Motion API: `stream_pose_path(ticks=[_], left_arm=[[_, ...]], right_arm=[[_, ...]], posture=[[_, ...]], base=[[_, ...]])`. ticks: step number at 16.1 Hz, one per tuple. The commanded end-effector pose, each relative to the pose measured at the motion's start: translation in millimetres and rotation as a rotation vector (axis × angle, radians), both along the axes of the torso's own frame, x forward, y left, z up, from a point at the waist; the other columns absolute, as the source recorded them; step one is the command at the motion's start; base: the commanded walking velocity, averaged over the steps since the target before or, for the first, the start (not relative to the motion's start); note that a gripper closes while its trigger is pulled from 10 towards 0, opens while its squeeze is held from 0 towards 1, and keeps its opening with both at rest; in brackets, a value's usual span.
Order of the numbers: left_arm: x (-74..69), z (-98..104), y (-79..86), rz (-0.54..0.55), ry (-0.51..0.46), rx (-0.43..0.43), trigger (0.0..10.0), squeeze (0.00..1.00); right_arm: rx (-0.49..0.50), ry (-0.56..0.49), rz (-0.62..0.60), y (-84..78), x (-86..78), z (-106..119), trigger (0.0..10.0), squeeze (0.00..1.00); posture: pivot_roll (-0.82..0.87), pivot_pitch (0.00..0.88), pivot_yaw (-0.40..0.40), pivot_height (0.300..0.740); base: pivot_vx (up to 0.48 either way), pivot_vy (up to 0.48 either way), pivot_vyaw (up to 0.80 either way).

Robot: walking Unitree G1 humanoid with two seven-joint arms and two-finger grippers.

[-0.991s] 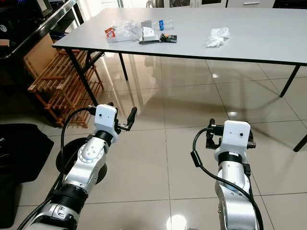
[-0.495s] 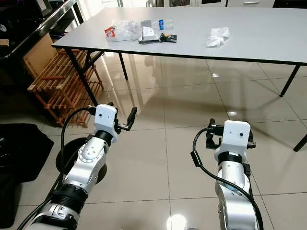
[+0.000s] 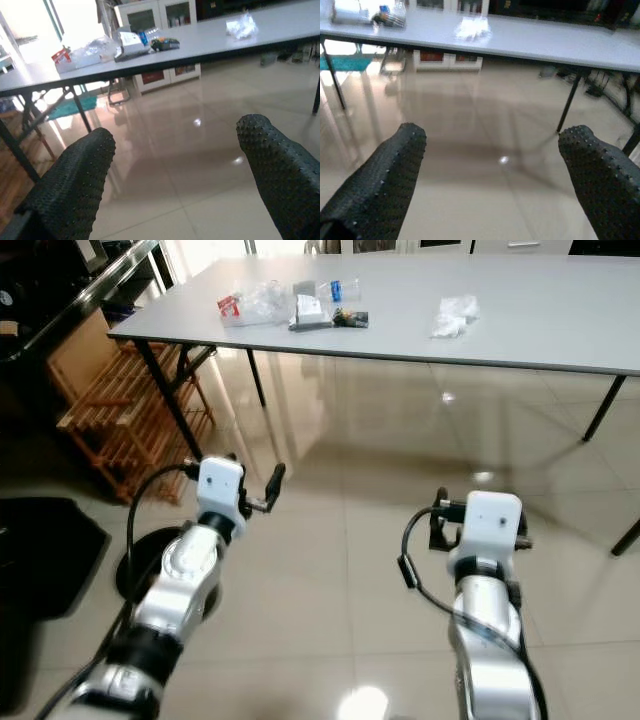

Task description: Picking trash to rubbish bin

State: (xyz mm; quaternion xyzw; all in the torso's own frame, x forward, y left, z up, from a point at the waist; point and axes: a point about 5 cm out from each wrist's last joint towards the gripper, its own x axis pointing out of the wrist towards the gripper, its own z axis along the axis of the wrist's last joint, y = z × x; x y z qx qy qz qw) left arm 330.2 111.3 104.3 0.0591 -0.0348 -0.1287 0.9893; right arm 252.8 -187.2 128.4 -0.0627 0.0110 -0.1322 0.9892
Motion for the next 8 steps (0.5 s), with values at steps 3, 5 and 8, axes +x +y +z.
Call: stream_pose_path(ticks=[3,5,8], left_arm=[[-0.5,-3.7,-4.4,-0.015,0.026,-0.011,10.0,0.00],[-0.6,-3.8,-4.6,-0.016,0.027,-0.014,10.0,0.00],[-0.5,-4.2,-5.0,-0.015,0.028,-0.016,10.0,0.00]], right_arm=[[0.020,-0.016,-0.013,2.7,1.6,2.2,10.0,0.00],[0.020,-0.016,-0.011,3.2,1.9,2.0,10.0,0.00],[0.020,-0.017,-0.013,3.4,2.1,1.7,10.0,0.00]], posture=[[-0.17,0.066,0.111,0.740],[-0.17,0.066,0.111,0.740],[-0.17,0.066,0.111,0.740]], base=[[0.000,0.000,0.00],[0.000,0.000,0.00],[0.000,0.000,0.00]])
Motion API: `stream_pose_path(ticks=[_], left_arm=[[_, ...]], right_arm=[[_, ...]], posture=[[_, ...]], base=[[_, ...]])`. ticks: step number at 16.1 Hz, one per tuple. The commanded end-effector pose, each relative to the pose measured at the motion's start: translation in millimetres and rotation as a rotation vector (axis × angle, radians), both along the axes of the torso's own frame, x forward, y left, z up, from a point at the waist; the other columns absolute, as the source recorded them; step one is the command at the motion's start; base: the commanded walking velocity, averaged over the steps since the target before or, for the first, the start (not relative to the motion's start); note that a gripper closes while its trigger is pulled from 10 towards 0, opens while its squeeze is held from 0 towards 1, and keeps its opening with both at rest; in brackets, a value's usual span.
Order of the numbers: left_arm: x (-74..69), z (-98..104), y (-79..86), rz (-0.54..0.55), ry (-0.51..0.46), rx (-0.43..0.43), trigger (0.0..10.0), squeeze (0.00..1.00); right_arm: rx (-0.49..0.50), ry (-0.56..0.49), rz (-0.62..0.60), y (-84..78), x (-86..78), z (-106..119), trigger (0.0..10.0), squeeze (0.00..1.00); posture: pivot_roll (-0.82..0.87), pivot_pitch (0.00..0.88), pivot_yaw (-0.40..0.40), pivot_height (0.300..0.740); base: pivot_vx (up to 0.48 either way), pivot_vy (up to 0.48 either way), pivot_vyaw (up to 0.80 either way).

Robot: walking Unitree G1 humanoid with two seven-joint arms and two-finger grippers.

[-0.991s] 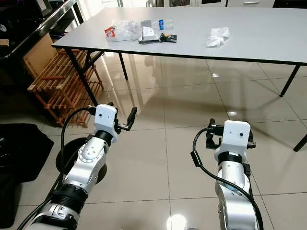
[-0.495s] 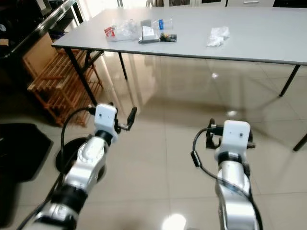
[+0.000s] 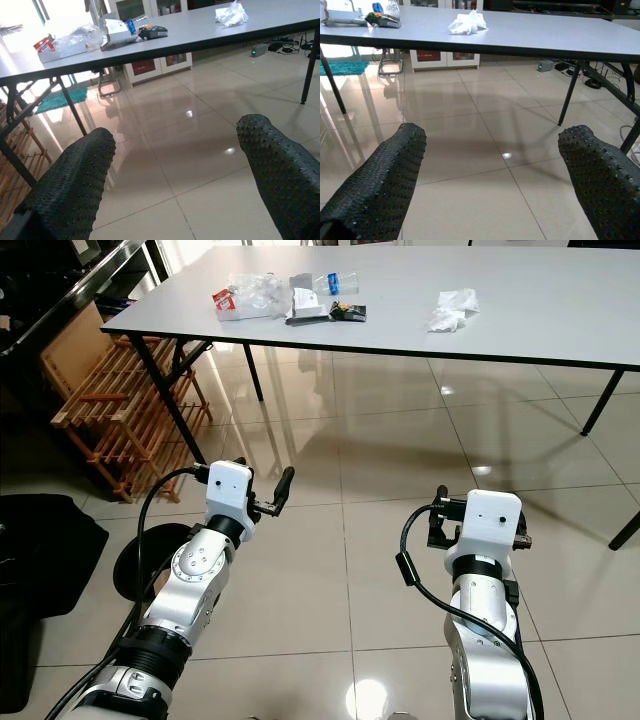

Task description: Picking trash to rubbish bin

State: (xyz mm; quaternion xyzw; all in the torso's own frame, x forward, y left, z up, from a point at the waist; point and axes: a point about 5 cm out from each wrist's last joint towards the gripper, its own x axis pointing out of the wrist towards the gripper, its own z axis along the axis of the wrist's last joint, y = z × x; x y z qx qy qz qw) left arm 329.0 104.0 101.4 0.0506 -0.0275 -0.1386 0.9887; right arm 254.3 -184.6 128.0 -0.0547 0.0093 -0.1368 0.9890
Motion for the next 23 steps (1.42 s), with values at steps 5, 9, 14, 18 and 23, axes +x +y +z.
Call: stream_pose_path(ticks=[5,9,14,18,23], left_arm=[[0.9,0.4,0.7,-0.008,0.011,-0.010,10.0,0.00],[1.8,0.6,-0.5,-0.011,0.014,-0.015,10.0,0.00],[1.7,-0.5,-0.7,-0.010,0.022,-0.019,10.0,0.00],[2.0,-1.0,-0.7,-0.008,0.025,-0.015,10.0,0.00],[11.7,16.9,21.4,0.134,-0.059,-0.039,10.0,0.00]], right_arm=[[0.002,-0.013,-0.011,0.0,-0.9,2.6,10.0,0.00],[-0.003,-0.017,-0.013,-0.5,0.3,3.8,10.0,0.00],[-0.007,-0.017,-0.015,-1.3,-0.2,3.7,10.0,0.00],[-0.040,-0.033,-0.022,-3.3,0.1,7.3,10.0,0.00],[-0.199,-0.083,-0.001,-9.2,3.5,19.1,10.0,0.00]], posture=[[-0.17,0.070,0.111,0.740],[-0.17,0.065,0.111,0.740],[-0.17,0.065,0.110,0.740],[-0.17,0.062,0.110,0.740],[-0.16,0.044,0.099,0.740]], base=[[0.000,-0.288,0.00],[0.000,-0.480,0.00],[0.000,-0.480,0.00],[0.000,-0.480,0.00],[0.000,0.000,0.00]])
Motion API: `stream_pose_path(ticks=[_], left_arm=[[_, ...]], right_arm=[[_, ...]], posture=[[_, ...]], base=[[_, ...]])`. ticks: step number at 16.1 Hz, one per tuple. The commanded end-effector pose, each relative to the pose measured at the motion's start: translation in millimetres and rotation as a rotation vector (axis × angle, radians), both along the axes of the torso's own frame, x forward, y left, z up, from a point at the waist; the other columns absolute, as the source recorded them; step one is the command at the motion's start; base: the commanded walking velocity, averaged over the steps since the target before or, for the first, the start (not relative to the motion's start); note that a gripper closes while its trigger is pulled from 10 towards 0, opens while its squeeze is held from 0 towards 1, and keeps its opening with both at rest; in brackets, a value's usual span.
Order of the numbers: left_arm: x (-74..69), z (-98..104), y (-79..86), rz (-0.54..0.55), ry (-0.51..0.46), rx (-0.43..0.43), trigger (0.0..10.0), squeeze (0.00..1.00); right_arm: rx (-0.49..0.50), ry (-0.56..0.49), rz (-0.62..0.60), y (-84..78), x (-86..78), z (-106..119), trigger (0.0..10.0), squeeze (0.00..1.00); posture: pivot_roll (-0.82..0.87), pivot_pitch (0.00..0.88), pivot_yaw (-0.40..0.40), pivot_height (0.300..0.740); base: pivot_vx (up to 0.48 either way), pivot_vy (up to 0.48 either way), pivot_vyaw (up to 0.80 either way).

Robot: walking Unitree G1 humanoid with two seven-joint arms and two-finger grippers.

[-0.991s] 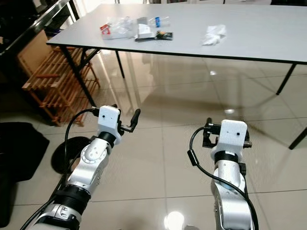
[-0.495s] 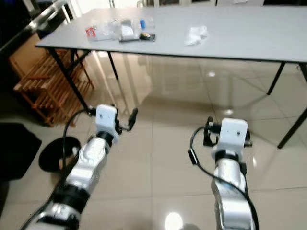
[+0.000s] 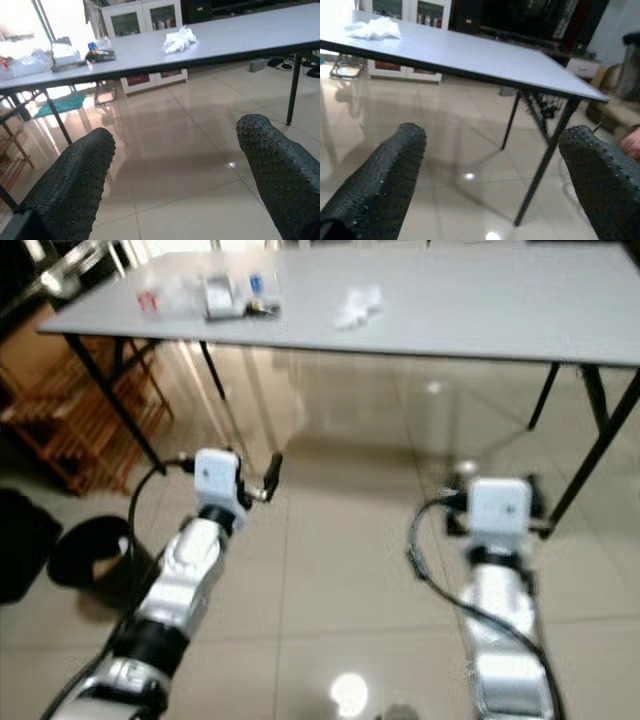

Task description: Picking trash to rubbish bin

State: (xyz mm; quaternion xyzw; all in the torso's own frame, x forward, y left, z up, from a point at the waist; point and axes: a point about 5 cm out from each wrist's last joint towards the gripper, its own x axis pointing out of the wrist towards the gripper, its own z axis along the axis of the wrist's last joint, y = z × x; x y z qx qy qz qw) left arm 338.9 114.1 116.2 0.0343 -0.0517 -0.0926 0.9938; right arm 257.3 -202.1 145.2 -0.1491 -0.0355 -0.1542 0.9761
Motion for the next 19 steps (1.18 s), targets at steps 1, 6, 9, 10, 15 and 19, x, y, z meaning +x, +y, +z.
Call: stream_pose_path(ticks=[1,6,9,10,15,19], left_arm=[[3.0,1.7,14.1,0.061,-0.005,0.003,10.0,0.00],[-1.5,-3.1,8.5,0.111,0.003,-0.039,10.0,0.00],[-6.4,-7.6,9.4,0.180,0.003,-0.064,10.0,0.00],[-6.9,-8.1,10.2,0.194,0.003,-0.067,10.0,0.00],[-7.3,-7.1,14.7,0.225,-0.004,-0.047,10.0,0.00],[-6.0,-3.6,14.0,0.201,-0.012,-0.034,10.0,0.00]], right_arm=[[0.006,-0.015,0.027,6.6,1.6,1.7,10.0,0.00],[-0.011,-0.022,0.083,5.3,16.1,9.3,10.0,0.00],[-0.030,-0.008,0.154,8.2,26.6,13.6,10.0,0.00],[-0.032,-0.005,0.165,8.1,28.9,14.2,10.0,0.00],[-0.014,-0.007,0.205,14.7,38.0,15.8,10.0,0.00],[0.011,0.006,0.203,18.7,34.3,8.2,10.0,0.00]], posture=[[-0.16,0.044,0.099,0.740],[-0.13,0.032,0.024,0.740],[-0.11,0.031,-0.036,0.740],[-0.10,0.030,-0.055,0.740],[-0.09,0.034,-0.048,0.740],[-0.08,0.037,-0.030,0.740]], base=[[0.000,0.000,0.00],[0.000,0.000,0.00],[0.000,0.000,0.00],[0.000,0.000,0.00],[0.000,0.000,0.00],[0.000,0.000,0.00]])
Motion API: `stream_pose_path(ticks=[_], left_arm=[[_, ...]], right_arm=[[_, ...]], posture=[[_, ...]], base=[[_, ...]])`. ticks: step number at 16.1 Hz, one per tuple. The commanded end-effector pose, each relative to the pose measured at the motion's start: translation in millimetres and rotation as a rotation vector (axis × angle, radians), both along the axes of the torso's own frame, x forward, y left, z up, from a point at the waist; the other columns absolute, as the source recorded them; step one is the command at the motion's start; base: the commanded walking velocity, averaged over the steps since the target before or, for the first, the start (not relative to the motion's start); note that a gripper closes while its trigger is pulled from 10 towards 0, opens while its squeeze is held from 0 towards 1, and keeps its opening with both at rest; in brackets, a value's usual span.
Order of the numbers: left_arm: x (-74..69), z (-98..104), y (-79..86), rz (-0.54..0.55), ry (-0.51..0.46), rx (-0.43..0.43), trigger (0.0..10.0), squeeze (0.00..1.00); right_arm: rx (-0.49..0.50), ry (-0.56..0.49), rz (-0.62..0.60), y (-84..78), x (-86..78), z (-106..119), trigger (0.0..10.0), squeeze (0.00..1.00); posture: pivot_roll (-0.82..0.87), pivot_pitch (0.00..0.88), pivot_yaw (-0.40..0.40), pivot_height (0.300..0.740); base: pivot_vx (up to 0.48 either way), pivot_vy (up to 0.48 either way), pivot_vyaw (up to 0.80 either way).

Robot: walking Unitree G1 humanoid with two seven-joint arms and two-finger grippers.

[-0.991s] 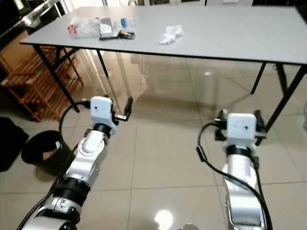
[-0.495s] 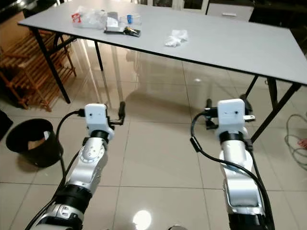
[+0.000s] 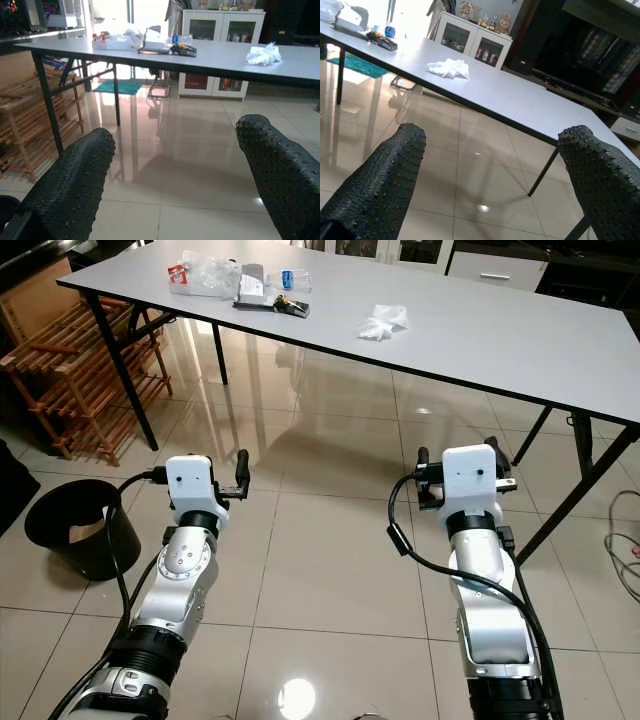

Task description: Picking trash to rubbish bin

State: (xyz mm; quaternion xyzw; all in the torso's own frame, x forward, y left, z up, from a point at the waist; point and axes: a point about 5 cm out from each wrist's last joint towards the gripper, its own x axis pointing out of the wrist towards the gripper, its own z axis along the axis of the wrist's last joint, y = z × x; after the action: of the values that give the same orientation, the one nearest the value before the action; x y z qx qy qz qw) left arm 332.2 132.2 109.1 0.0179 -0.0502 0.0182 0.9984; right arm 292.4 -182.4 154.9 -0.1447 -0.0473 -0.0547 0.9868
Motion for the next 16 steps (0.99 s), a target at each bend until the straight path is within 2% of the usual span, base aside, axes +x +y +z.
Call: stream_pose_path(ticks=[1,13,16], left_arm=[[0.9,3.7,-4.5,-0.029,-0.008,0.013,10.0,0.00],[1.9,7.6,-8.7,-0.110,-0.016,0.016,10.0,0.00],[0.9,8.2,-10.5,-0.140,-0.026,0.020,10.0,0.00]], right_arm=[[0.015,0.002,0.002,0.3,-0.9,-2.7,10.0,0.00],[0.053,0.013,0.000,7.0,0.2,-9.9,10.0,0.00],[0.056,0.013,-0.005,6.9,-1.3,-11.4,10.0,0.00]], posture=[[-0.08,0.036,-0.025,0.740],[-0.06,0.029,-0.003,0.740],[-0.06,0.030,0.001,0.740]], base=[[0.000,0.000,0.00],[0.000,0.000,0.00],[0.348,0.000,0.00]])
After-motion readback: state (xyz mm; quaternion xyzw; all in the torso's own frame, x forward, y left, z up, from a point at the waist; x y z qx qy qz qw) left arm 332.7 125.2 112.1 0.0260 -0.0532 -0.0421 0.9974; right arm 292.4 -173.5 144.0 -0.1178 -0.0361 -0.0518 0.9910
